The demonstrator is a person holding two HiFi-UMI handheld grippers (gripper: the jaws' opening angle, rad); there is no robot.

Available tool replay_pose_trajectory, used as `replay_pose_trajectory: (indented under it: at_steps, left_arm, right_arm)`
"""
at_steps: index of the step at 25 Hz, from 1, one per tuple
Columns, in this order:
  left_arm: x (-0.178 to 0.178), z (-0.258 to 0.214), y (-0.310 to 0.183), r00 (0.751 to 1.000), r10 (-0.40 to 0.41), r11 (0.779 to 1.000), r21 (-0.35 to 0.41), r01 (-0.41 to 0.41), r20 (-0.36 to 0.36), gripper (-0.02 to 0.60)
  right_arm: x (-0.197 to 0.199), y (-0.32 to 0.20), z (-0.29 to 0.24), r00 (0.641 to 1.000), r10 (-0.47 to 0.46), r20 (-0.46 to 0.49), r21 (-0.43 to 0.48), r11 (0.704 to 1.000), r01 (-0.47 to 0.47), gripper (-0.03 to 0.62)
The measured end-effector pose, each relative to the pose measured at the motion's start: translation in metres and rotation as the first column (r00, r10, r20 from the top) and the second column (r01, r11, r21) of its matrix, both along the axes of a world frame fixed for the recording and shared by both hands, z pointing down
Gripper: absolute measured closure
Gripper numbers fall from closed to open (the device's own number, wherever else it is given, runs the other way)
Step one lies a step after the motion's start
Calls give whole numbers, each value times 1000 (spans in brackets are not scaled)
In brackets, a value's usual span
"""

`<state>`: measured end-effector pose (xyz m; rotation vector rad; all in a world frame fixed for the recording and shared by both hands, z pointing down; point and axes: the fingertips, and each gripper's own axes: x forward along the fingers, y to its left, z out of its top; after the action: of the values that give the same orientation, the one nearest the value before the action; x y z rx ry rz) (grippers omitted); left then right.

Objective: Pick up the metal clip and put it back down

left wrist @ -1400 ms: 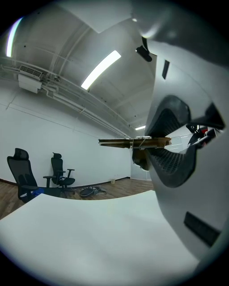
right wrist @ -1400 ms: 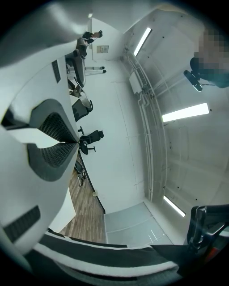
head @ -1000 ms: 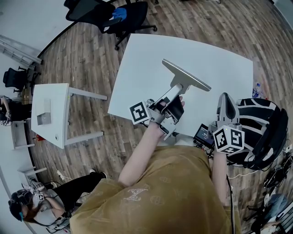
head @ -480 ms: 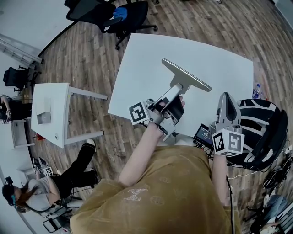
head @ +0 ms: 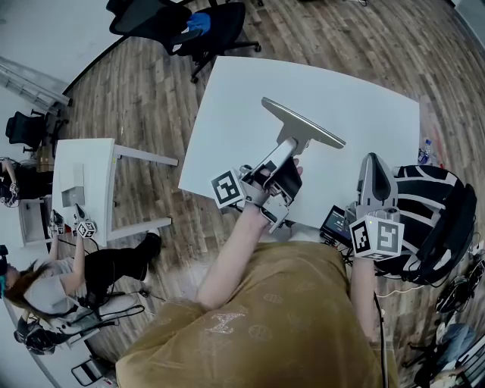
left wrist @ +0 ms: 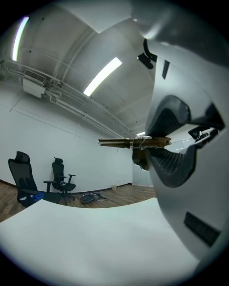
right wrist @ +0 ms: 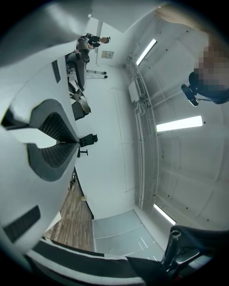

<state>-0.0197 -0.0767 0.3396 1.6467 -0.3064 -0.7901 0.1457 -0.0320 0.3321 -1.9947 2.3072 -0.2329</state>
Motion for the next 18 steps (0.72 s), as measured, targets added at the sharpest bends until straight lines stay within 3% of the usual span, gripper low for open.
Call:
replay_pose_trajectory:
  at_steps: [18]
  left_arm:
    - [6, -1, 0, 999, 31, 999, 9, -32, 17, 502]
  right_arm:
    - [-4, -3, 5, 1000, -5, -5, -17, 1000, 5, 585]
